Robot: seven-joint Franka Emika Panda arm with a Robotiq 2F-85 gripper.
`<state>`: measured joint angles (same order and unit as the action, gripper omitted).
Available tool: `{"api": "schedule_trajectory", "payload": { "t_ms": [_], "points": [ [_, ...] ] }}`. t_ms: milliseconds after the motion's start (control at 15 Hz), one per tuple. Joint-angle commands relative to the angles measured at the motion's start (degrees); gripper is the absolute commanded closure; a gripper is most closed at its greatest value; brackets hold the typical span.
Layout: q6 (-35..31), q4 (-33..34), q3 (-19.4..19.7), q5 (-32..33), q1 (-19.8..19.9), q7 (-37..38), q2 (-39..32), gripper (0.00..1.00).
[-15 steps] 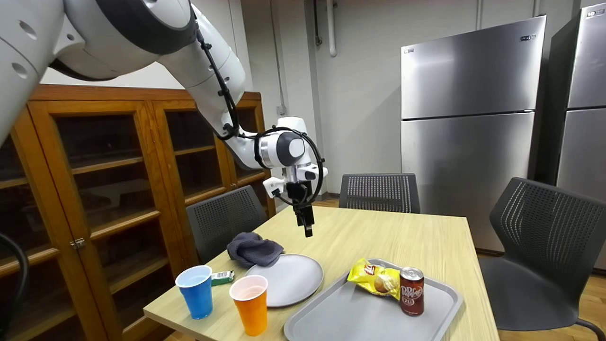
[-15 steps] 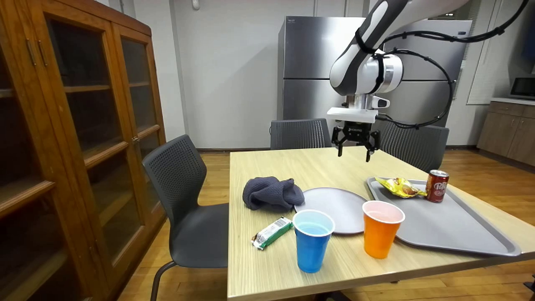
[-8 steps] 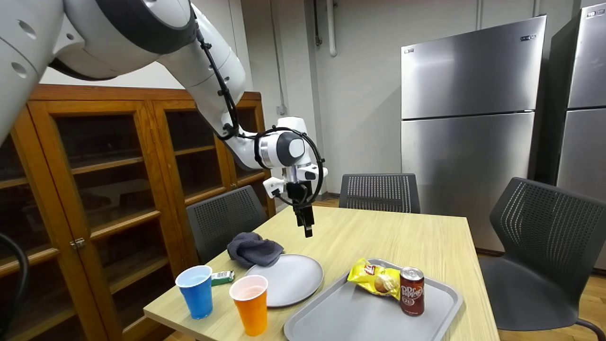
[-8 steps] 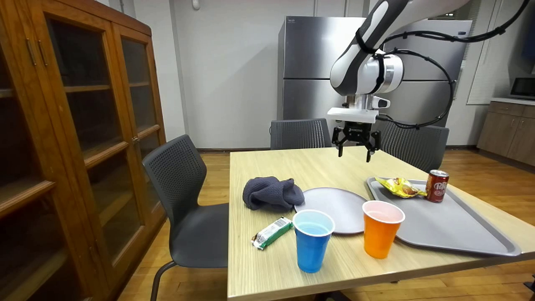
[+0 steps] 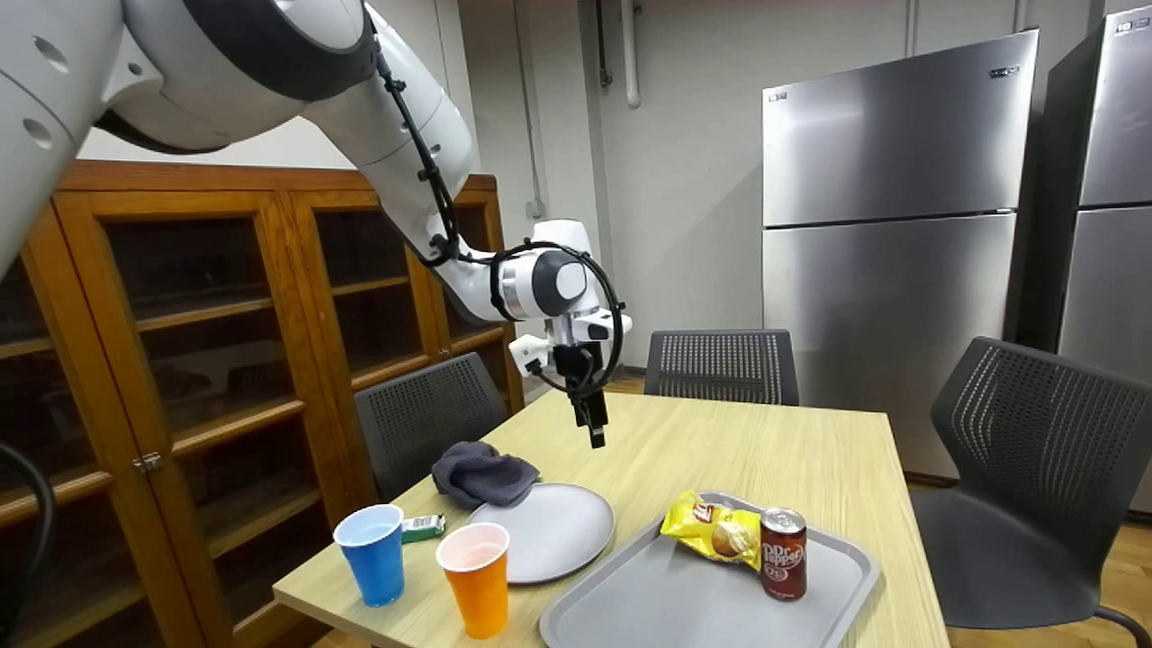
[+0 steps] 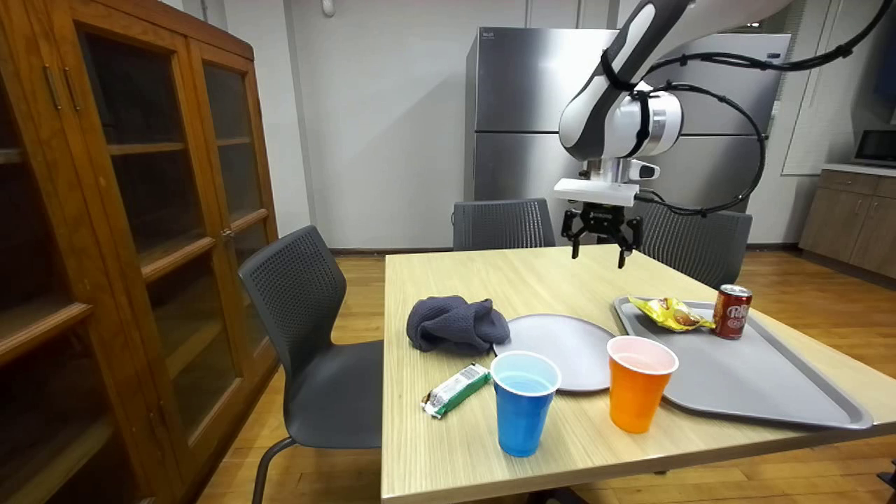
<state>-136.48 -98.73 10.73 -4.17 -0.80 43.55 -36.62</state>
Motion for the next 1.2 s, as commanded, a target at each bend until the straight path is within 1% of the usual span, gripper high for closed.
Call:
{"api": "schedule_trajectory", "payload": {
  "t_ms": [0, 267, 667, 800, 1133],
  "points": [
    [-2.3, -0.1, 0.8, -0.3, 1.6, -0.6, 0.6, 0.00],
    [-3.8, -0.9, 1.2, -0.4, 3.6, -2.6, 1.1, 0.00],
    [-3.6, -1.5, 1.8, -0.5, 6.5, -7.7, 1.9, 0.00],
    [-4.0, -1.3, 2.5, -0.4, 7.3, -8.7, 1.7, 0.00],
    [-4.9, -1.5, 4.8, -0.4, 8.7, -8.4, 1.5, 0.00]
  ]
}}
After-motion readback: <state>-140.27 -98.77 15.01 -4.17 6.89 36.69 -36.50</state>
